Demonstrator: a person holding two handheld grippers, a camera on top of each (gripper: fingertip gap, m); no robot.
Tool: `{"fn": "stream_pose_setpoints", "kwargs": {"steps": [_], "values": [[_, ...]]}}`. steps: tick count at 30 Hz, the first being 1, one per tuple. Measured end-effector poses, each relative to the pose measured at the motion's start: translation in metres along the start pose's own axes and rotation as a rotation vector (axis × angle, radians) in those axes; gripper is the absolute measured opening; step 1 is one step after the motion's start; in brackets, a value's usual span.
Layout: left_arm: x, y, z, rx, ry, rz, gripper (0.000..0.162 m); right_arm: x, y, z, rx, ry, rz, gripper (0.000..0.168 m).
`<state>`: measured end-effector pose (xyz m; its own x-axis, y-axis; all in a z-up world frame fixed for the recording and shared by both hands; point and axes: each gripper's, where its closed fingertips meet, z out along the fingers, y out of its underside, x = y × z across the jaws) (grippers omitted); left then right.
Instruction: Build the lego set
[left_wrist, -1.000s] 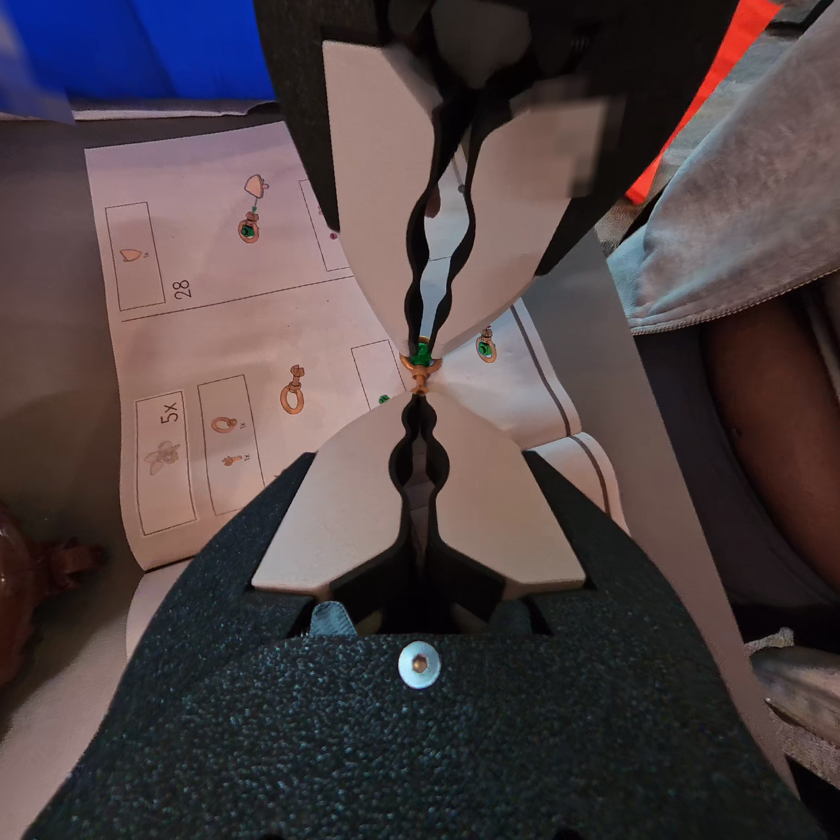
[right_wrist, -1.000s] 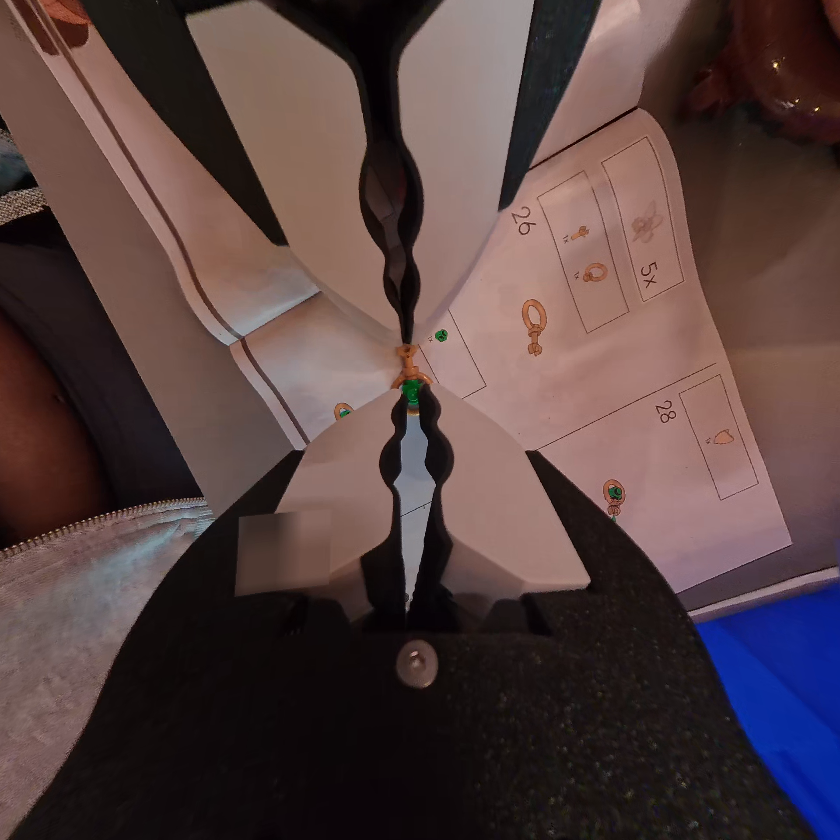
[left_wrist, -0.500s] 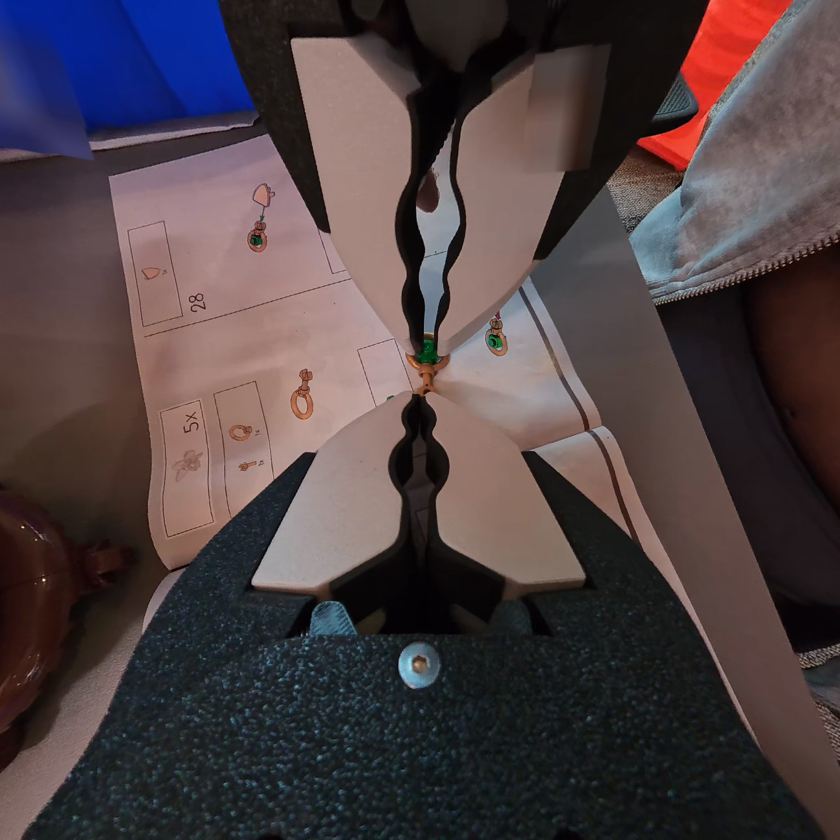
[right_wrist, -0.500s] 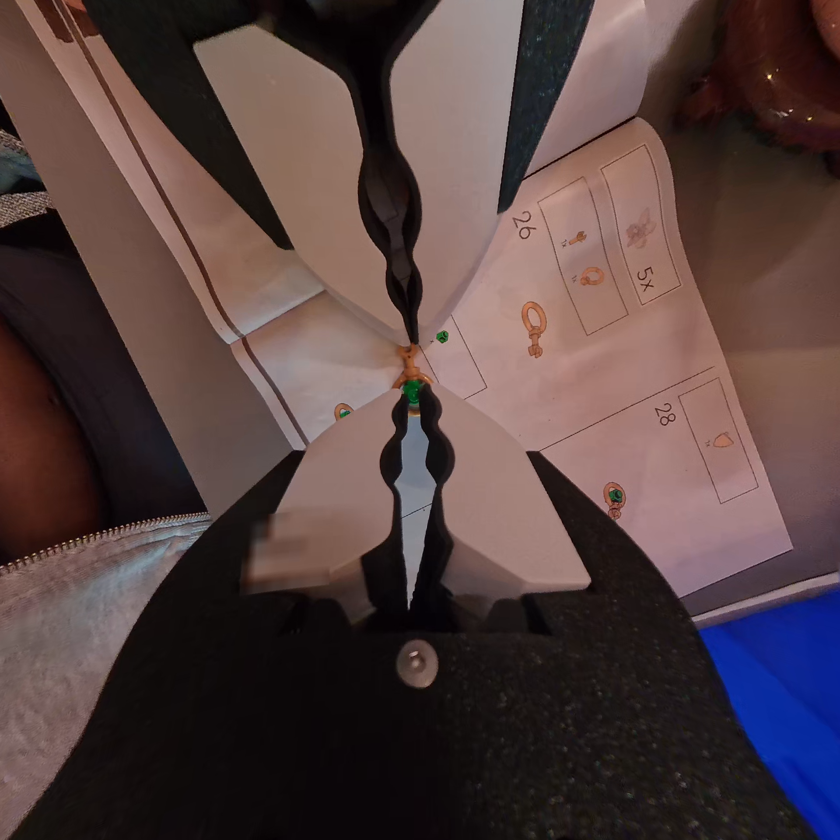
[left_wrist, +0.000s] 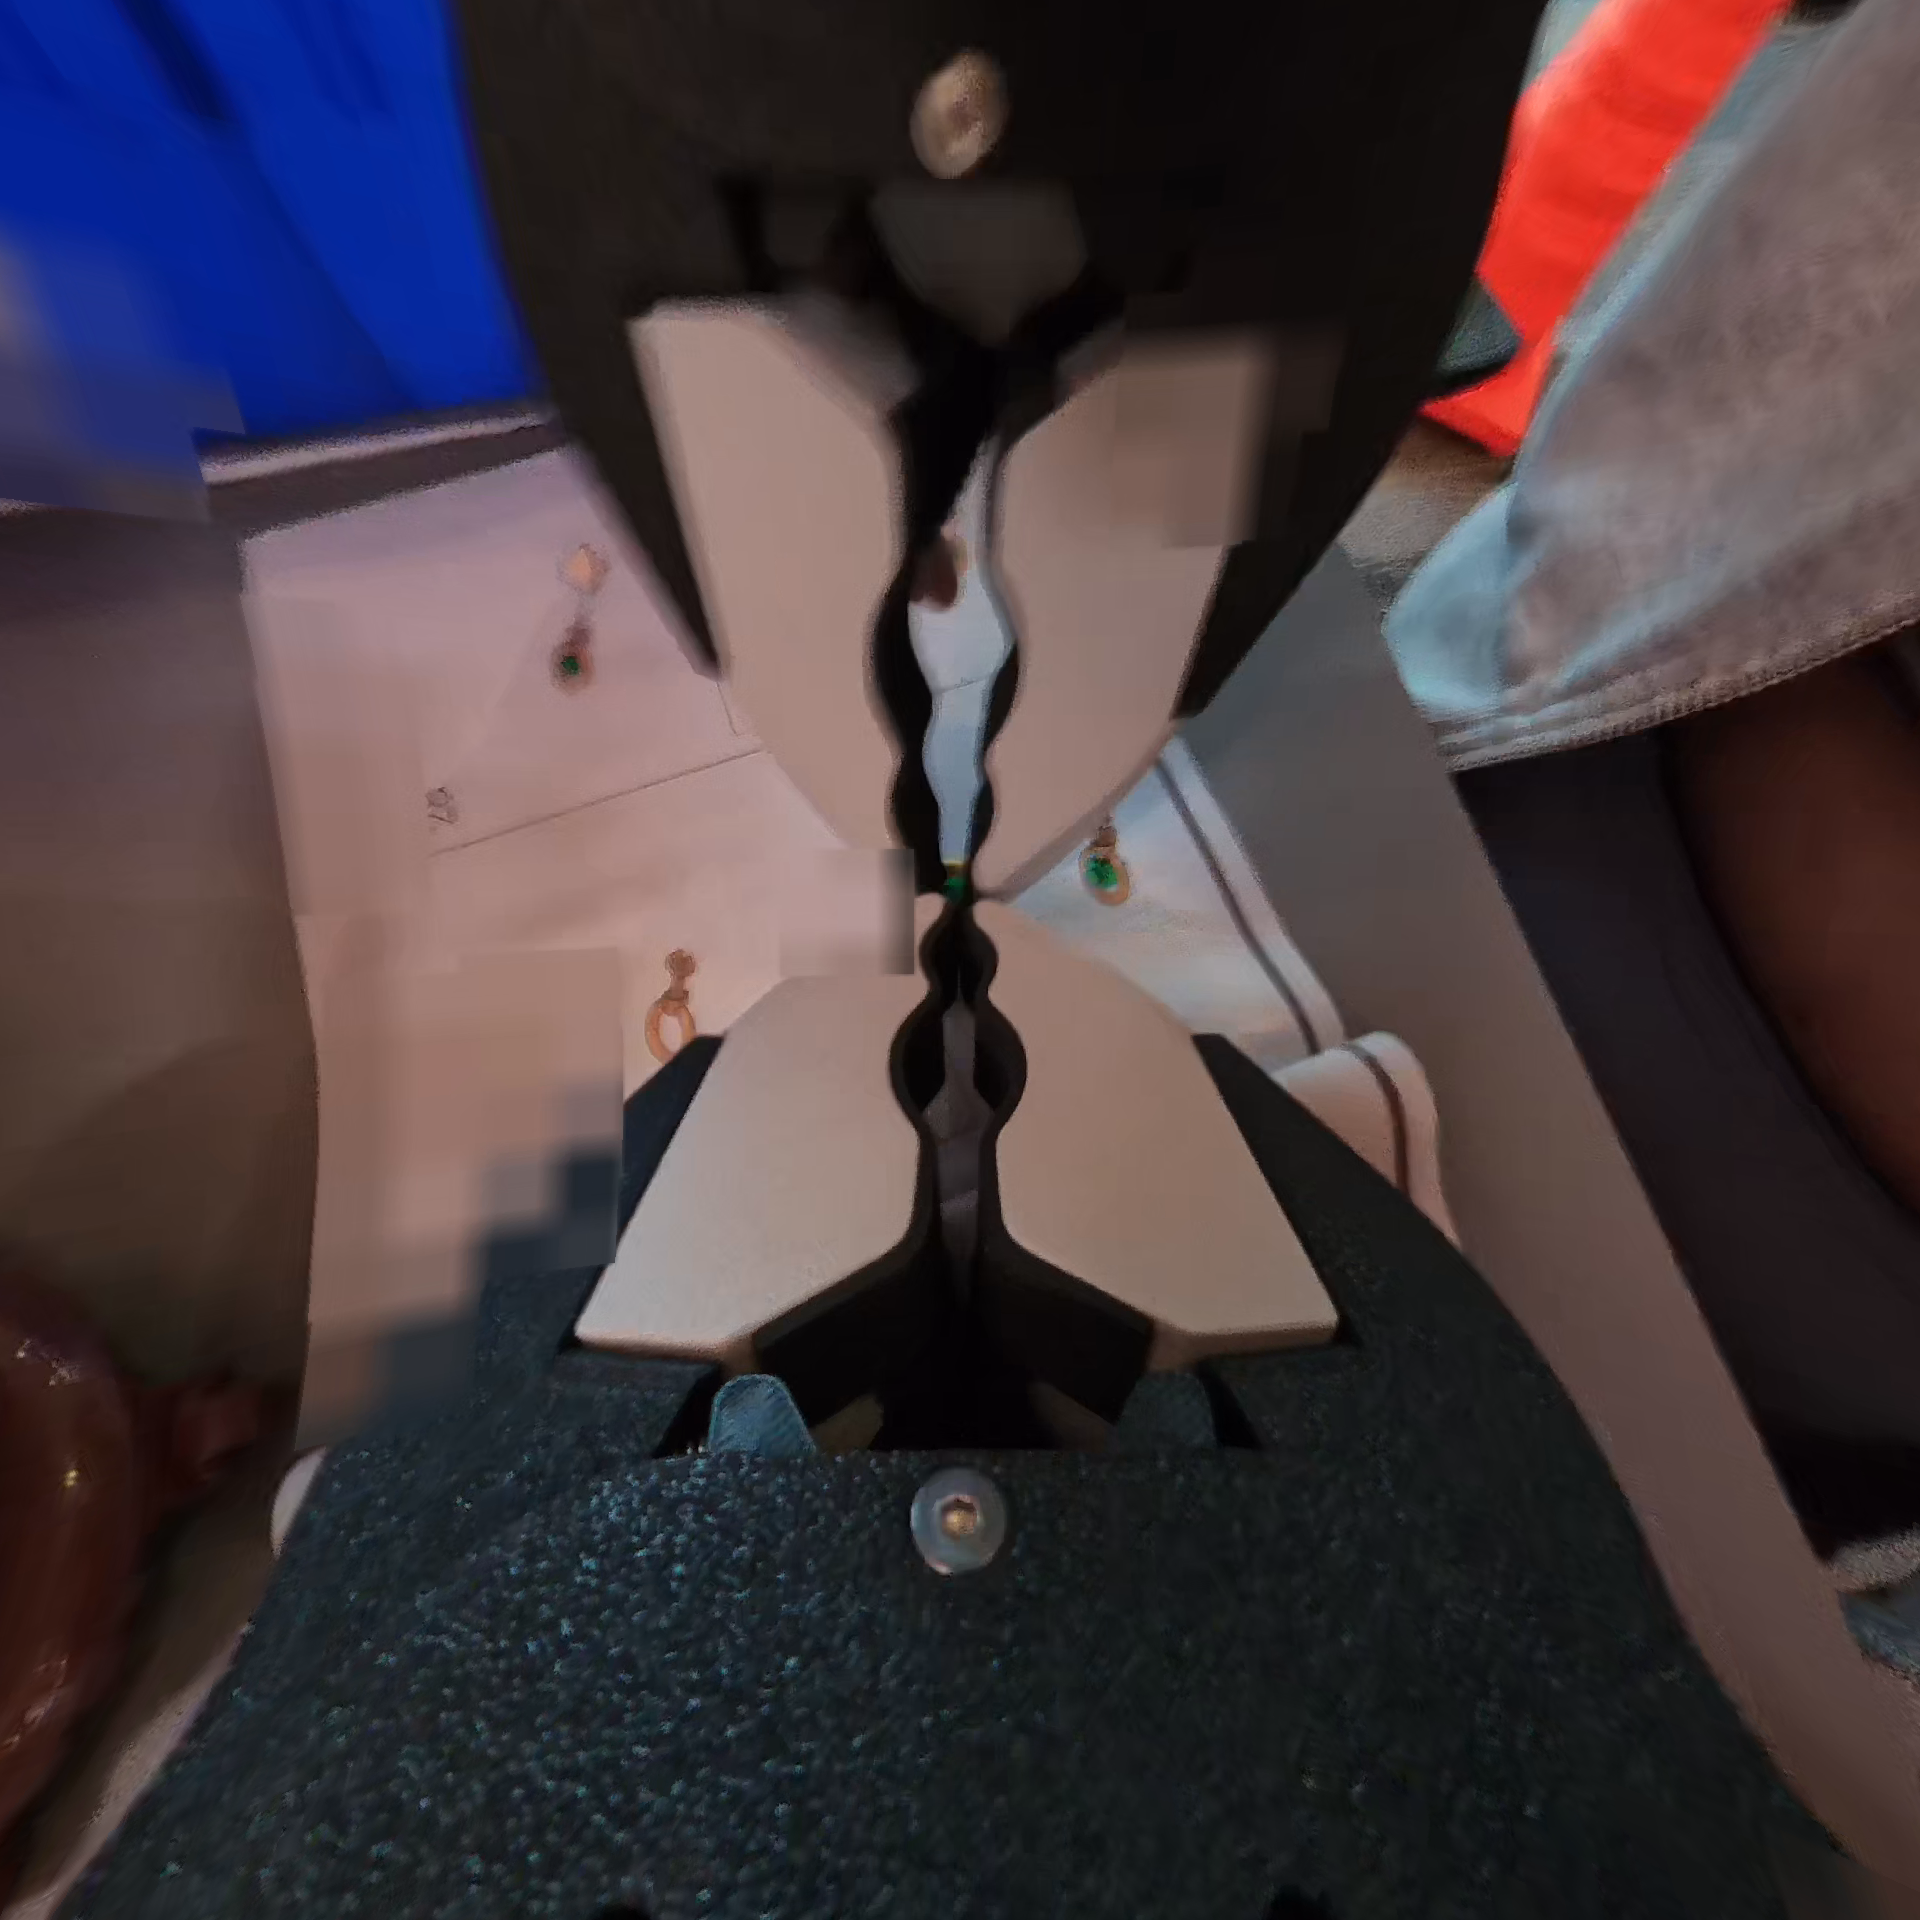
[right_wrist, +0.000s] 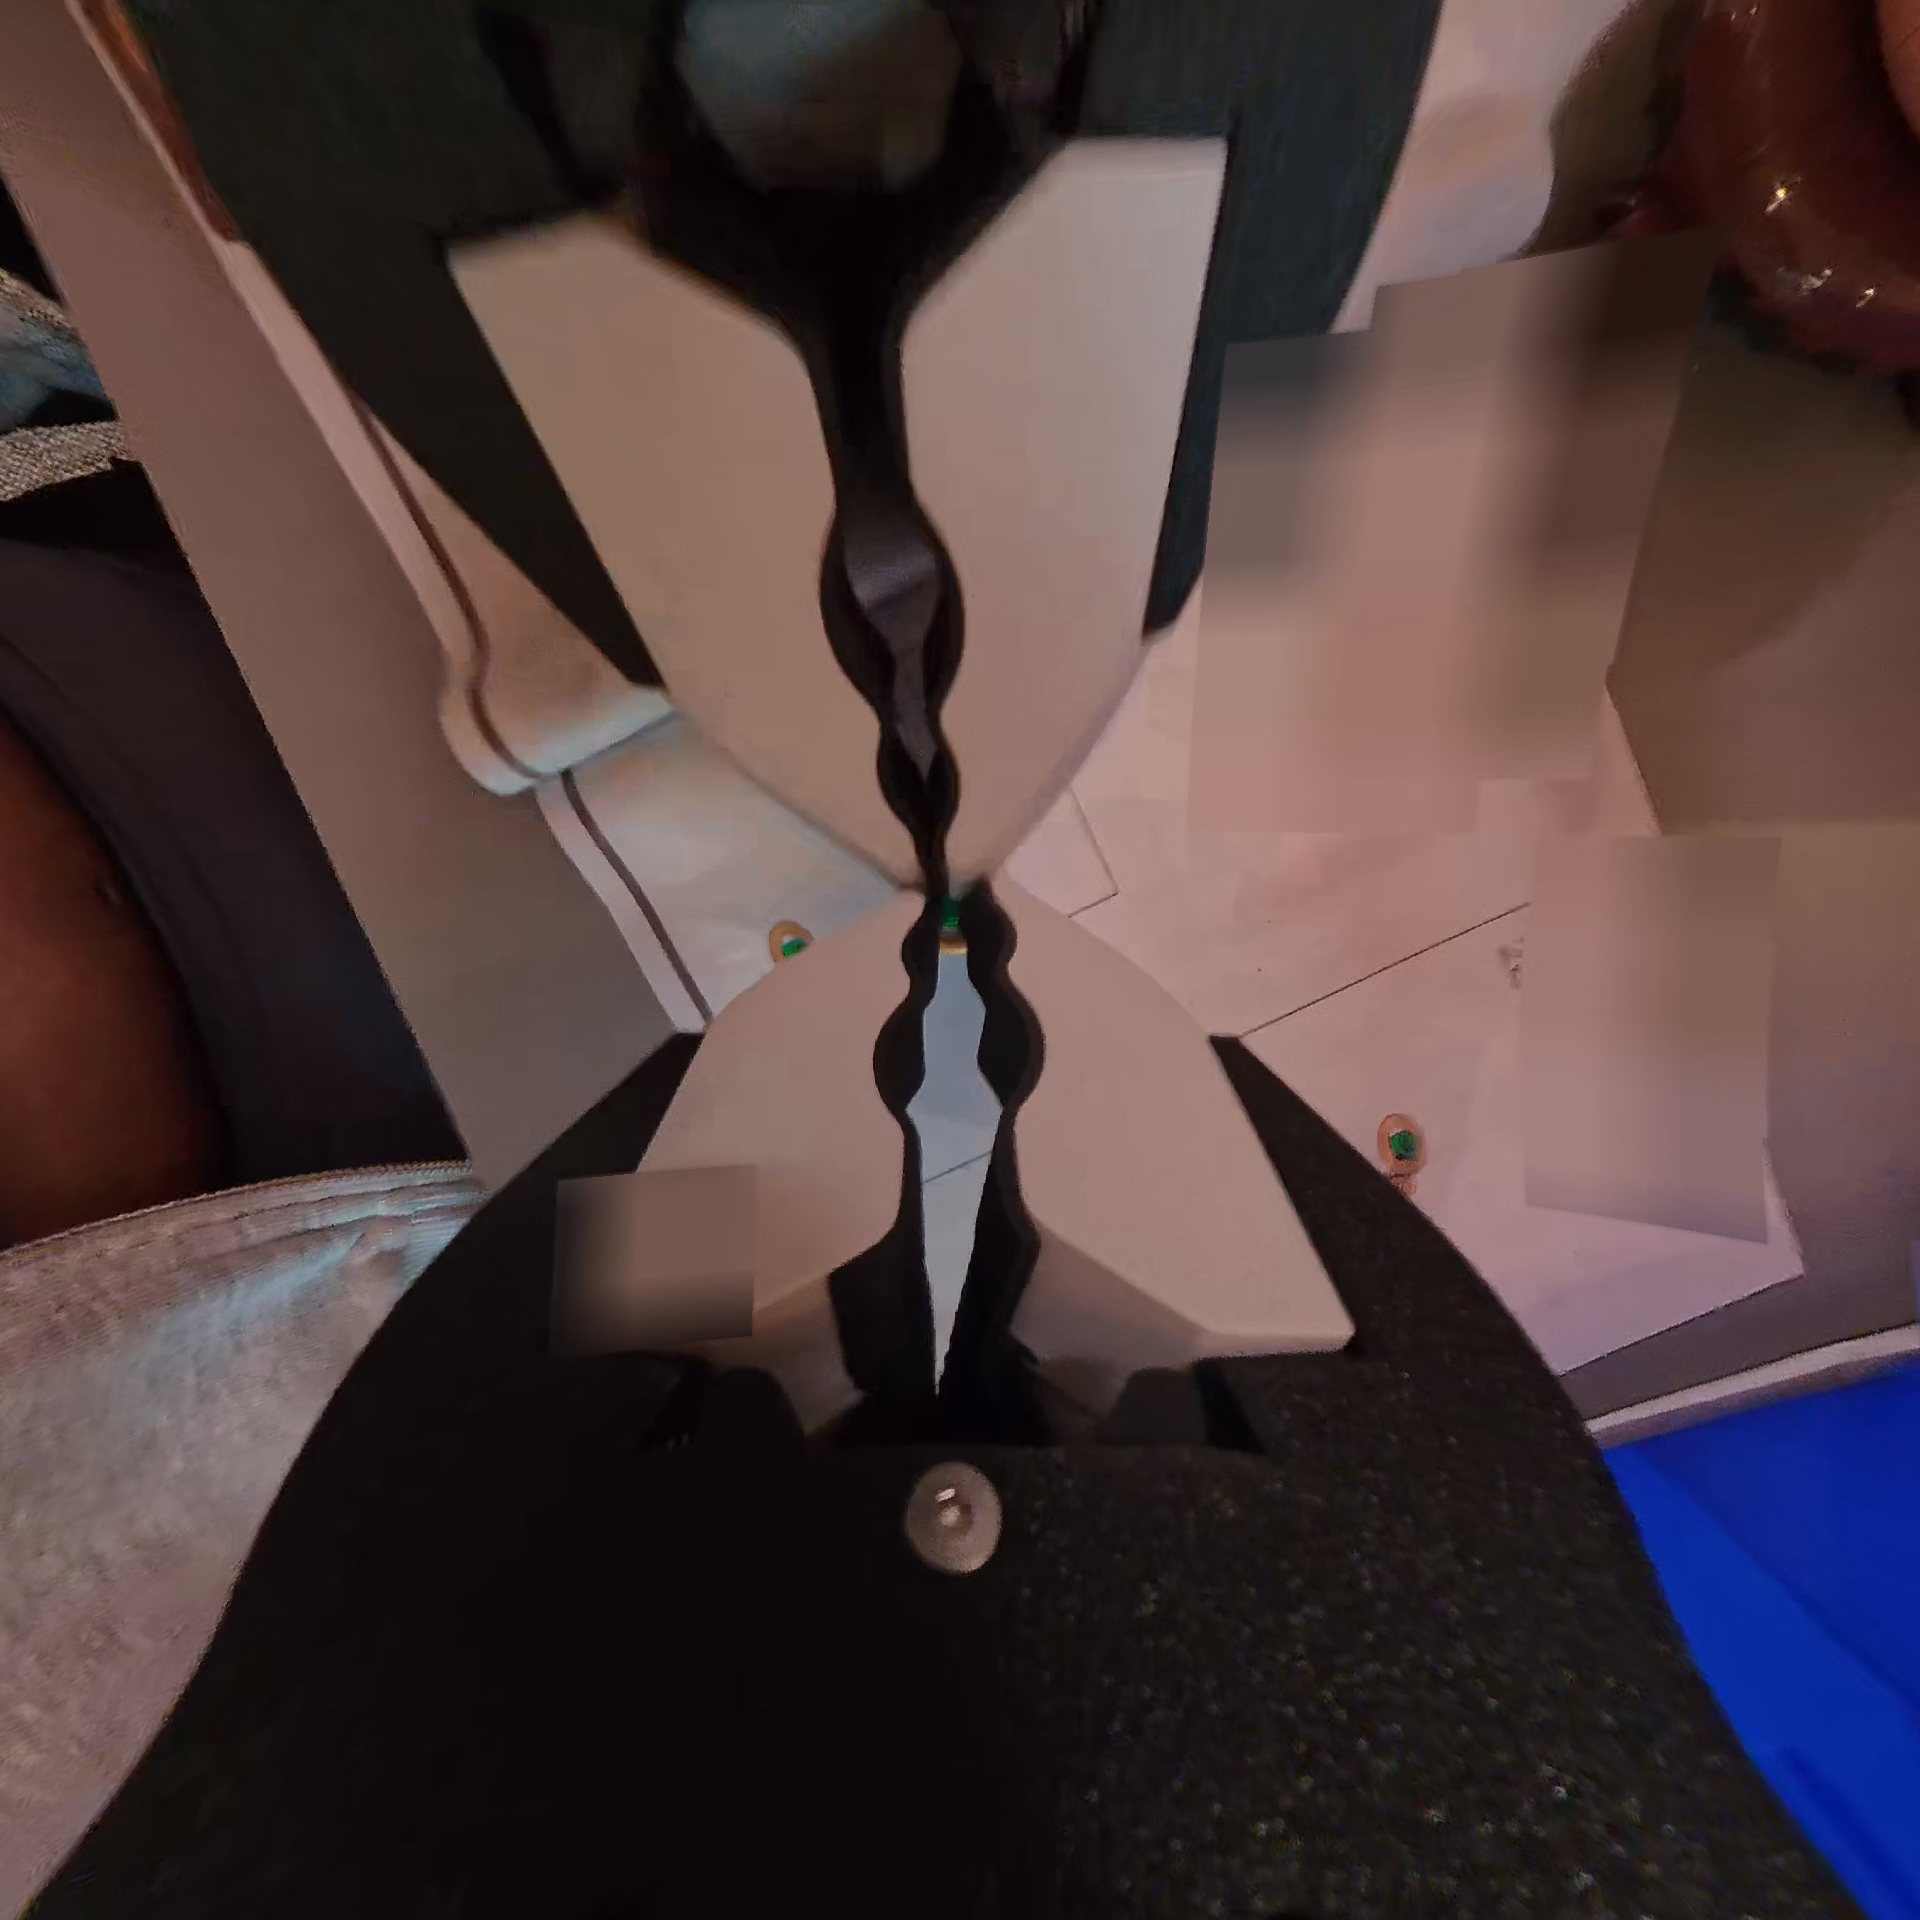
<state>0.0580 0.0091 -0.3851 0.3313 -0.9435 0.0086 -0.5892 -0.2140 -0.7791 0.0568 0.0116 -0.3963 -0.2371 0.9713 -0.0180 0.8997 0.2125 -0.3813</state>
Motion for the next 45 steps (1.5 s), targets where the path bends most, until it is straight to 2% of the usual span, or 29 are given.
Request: {"fn": "stream_pose_setpoints", "kwargs": {"steps": [3, 5, 8, 12, 25, 45], "values": [[-0.003, 0.001, 0.002, -0.025, 0.004, 0.003, 0.000, 0.003, 0.001, 0.000, 0.031, 0.003, 0.028, 0.005], [-0.012, -0.002, -0.013, -0.012, -0.047, 0.007, 0.000, 0.003, 0.001, 0.000, 0.037, -0.002, 0.032, 0.005], [-0.009, -0.008, -0.032, 0.029, -0.026, -0.001, 0.000, 0.003, 0.001, 0.000, 0.027, -0.012, 0.024, 0.005], [0.004, 0.019, -0.012, -0.152, 0.038, 0.022, 0.000, 0.003, 0.001, 0.000, 0.015, -0.008, 0.017, 0.005], [0.001, 0.017, -0.006, -0.071, 0.034, -0.014, 0.000, 0.003, 0.000, 0.000, 0.016, 0.003, 0.006, 0.005], [0.000, 0.015, -0.004, -0.069, -0.019, 0.026, 0.000, 0.003, -0.001, 0.001, 0.024, 0.018, 0.009, 0.005]]}}
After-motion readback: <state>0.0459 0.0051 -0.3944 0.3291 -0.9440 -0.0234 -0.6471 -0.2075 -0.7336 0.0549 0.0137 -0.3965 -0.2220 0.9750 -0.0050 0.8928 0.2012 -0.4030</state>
